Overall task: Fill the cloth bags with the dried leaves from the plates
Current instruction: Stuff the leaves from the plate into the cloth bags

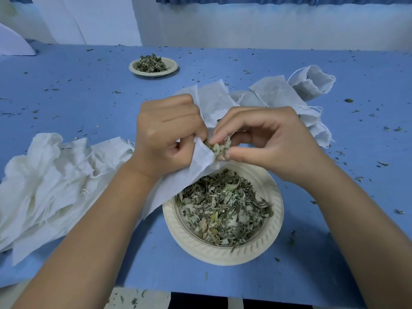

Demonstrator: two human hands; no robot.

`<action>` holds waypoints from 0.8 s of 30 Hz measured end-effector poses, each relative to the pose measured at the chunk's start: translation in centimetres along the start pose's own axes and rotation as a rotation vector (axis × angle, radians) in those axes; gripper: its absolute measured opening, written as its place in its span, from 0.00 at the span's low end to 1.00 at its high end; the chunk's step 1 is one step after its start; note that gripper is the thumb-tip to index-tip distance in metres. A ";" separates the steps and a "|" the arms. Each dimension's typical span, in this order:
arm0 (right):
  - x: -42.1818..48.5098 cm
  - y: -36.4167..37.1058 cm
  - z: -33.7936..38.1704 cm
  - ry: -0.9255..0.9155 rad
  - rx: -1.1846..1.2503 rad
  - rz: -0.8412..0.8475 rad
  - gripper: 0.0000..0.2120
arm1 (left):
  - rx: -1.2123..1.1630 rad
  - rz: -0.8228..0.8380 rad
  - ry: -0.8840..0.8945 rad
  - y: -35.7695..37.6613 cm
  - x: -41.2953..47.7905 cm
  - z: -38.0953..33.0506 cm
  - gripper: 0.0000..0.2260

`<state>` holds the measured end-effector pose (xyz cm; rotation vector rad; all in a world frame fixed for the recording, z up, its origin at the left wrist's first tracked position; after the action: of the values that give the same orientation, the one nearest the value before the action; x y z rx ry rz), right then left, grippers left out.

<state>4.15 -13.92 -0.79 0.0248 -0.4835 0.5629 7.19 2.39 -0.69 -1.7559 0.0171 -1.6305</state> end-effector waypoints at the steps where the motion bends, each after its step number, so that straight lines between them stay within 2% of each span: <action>1: 0.0 -0.1 0.1 0.007 0.034 -0.022 0.13 | 0.004 0.000 0.000 0.0 0.0 0.0 0.13; 6: 0.0 -0.2 0.1 -0.024 0.060 -0.134 0.12 | 0.003 -0.001 0.004 0.0 0.1 0.0 0.13; 8: 0.1 0.0 -0.2 -0.103 -0.100 -0.181 0.10 | -0.001 -0.011 0.008 0.0 0.1 -0.1 0.13; 10: 0.2 0.7 -0.6 -0.222 -0.385 -0.115 0.05 | -0.006 -0.025 0.004 0.1 0.1 -0.3 0.13; 12: 0.2 1.3 -1.1 -0.311 -0.565 -0.040 0.06 | -0.005 -0.031 -0.003 0.3 0.1 -0.4 0.13; 14: 0.2 1.0 -1.1 -0.268 -0.519 -0.010 0.09 | 0.003 -0.029 -0.010 0.2 0.0 -0.3 0.13; 17: 0.2 0.1 -0.6 -0.152 -0.263 -0.053 0.12 | 0.028 -0.042 -0.032 -0.2 -0.1 0.3 0.12; 19: 0.1 0.2 -0.4 -0.176 -0.202 -0.114 0.09 | 0.033 -0.066 -0.043 -0.4 -0.1 0.4 0.12; 21: 0.0 1.1 -0.5 -0.239 -0.343 -0.080 0.04 | 0.030 -0.085 -0.043 -0.3 -0.1 0.3 0.13; 24: -0.3 2.2 -1.2 -0.189 -0.547 0.117 0.08 | 0.023 -0.081 -0.022 -0.1 -0.1 0.1 0.13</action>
<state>3.29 -11.99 -2.17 -0.4782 -0.8145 0.5296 7.25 2.59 -0.74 -1.7770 -0.0843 -1.6627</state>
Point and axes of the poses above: each hand's wrist, its own x-axis towards the middle knuckle, its own y-axis out of the palm, z = x × y, the point moved 2 cm from there along x, towards the middle knuckle, and after that the axes turned 14 degrees about x, right-handed, at the moved point
